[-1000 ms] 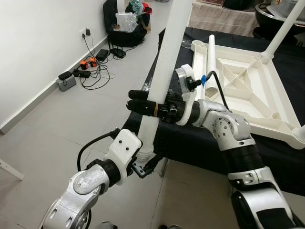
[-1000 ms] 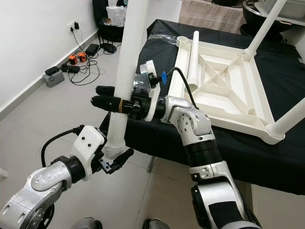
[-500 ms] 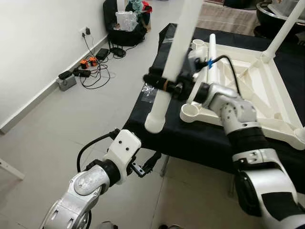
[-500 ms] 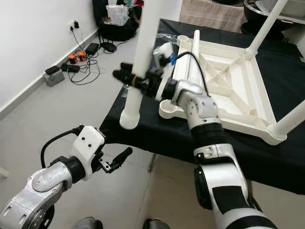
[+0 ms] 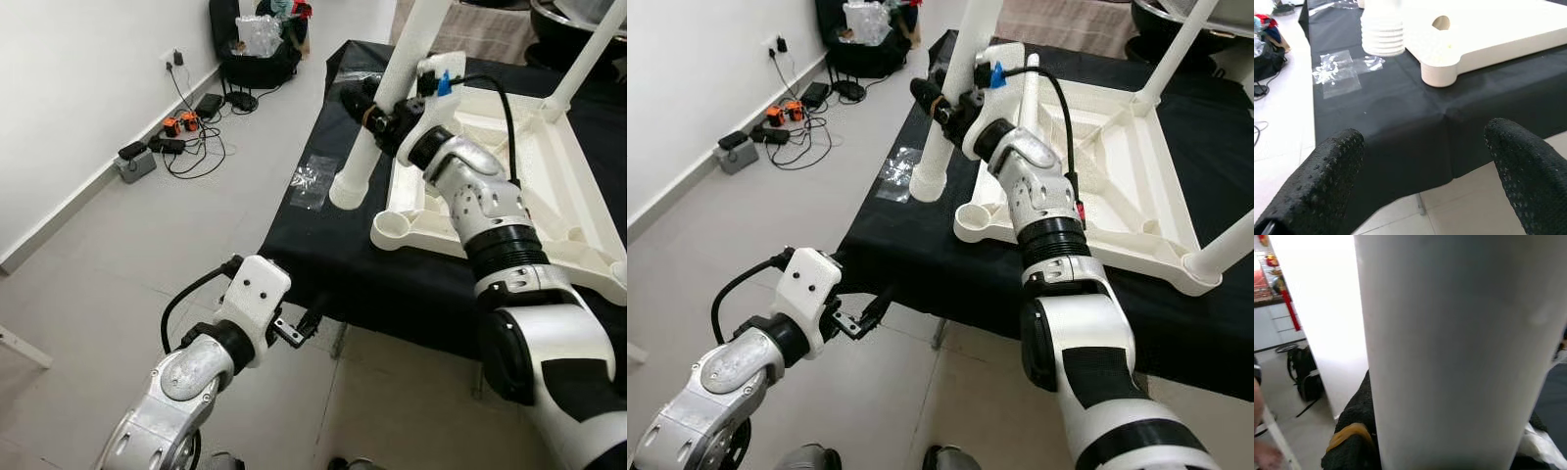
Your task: Building children table
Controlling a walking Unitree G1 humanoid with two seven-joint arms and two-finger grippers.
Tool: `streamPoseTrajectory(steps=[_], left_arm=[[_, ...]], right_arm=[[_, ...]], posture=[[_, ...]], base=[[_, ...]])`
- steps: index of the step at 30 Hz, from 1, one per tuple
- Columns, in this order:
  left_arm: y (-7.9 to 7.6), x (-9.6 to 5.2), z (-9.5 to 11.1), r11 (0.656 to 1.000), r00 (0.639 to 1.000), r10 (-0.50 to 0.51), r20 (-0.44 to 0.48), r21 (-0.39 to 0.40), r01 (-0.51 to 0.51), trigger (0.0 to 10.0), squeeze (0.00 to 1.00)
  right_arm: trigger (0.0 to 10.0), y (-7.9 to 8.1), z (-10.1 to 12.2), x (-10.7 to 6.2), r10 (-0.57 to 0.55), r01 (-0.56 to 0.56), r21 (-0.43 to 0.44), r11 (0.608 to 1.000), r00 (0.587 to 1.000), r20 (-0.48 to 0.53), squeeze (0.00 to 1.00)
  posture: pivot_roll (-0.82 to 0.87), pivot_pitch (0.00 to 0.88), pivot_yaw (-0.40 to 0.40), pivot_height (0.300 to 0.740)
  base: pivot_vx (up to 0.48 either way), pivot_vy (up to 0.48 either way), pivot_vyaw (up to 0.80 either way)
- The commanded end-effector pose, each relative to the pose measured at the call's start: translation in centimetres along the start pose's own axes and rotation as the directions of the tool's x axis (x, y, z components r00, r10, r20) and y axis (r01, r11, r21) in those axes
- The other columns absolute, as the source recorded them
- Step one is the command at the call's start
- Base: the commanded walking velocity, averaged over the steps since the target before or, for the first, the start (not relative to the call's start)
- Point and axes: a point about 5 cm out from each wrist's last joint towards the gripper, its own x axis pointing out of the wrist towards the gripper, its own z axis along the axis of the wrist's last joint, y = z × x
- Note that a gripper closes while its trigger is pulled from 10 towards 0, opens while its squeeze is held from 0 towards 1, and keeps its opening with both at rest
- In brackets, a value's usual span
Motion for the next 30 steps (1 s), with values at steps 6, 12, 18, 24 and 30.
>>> streamPoseTrajectory(steps=[6, 12, 18, 24, 30], left_arm=[[-1.2, -1.1, 0.3, 1.000, 1.000, -0.017, -0.017, -0.020, 0.016, 10.0, 0.00], [-1.6, -1.6, 0.2, 0.999, 0.999, -0.025, -0.029, -0.033, 0.024, 10.0, 0.00], [-1.7, -1.9, 0.3, 0.999, 0.999, -0.030, -0.042, -0.039, 0.028, 10.0, 0.00], [-2.0, -2.2, 0.5, 0.998, 0.998, -0.035, -0.045, -0.046, 0.033, 10.0, 0.00], [-2.4, -2.5, 0.6, 0.997, 0.998, -0.042, -0.054, -0.061, 0.039, 10.0, 0.00]], right_arm=[[0.0, -2.5, 3.7, -1.7, 0.067, -0.058, -0.101, 0.993, 0.994, 0.085, 0.00], [0.0, -3.6, 4.5, -2.9, 0.083, -0.077, -0.151, 0.985, 0.996, 0.033, 0.00], [0.0, -4.1, 3.9, -4.0, 0.115, -0.117, -0.183, 0.976, 0.993, -0.025, 0.00], [0.0, -4.5, 3.8, -4.5, 0.115, -0.123, -0.209, 0.970, 0.992, -0.051, 0.00], [0.0, -4.5, 3.2, -5.2, 0.167, -0.189, -0.219, 0.957, 0.979, -0.114, 0.00]], posture=[[0.12, 0.212, -0.060, 0.740], [0.12, 0.237, -0.047, 0.740], [0.12, 0.249, -0.043, 0.740], [0.12, 0.263, -0.040, 0.740], [0.11, 0.274, -0.036, 0.740]], base=[[0.000, 0.000, 0.00], [0.000, 0.000, 0.00], [0.000, 0.000, 0.00], [0.000, 0.000, 0.00], [0.000, 0.000, 0.00]])
